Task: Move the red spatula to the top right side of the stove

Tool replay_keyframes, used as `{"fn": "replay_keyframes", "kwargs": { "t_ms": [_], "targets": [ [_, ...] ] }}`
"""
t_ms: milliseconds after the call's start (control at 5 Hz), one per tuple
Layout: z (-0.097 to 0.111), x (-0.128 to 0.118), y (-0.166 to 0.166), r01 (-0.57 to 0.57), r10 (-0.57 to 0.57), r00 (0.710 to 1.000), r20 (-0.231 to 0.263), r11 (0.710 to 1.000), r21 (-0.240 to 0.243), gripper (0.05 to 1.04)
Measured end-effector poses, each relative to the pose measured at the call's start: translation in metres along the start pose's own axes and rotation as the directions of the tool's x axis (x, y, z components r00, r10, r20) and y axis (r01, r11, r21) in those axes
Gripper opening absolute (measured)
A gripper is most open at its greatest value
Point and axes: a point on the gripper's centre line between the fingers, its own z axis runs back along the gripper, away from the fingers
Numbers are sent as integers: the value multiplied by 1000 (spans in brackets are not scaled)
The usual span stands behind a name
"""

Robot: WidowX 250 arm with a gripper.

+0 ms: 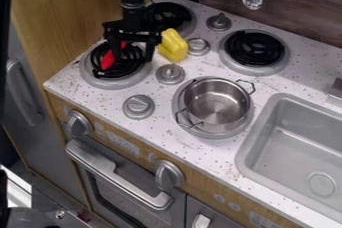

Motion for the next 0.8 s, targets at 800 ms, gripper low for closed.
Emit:
{"fn": "replay_keyframes", "kwargs": {
  "t_ms": [800],
  "targets": [
    [5,8,43,-55,56,998,-21,997,54,950]
  ]
}}
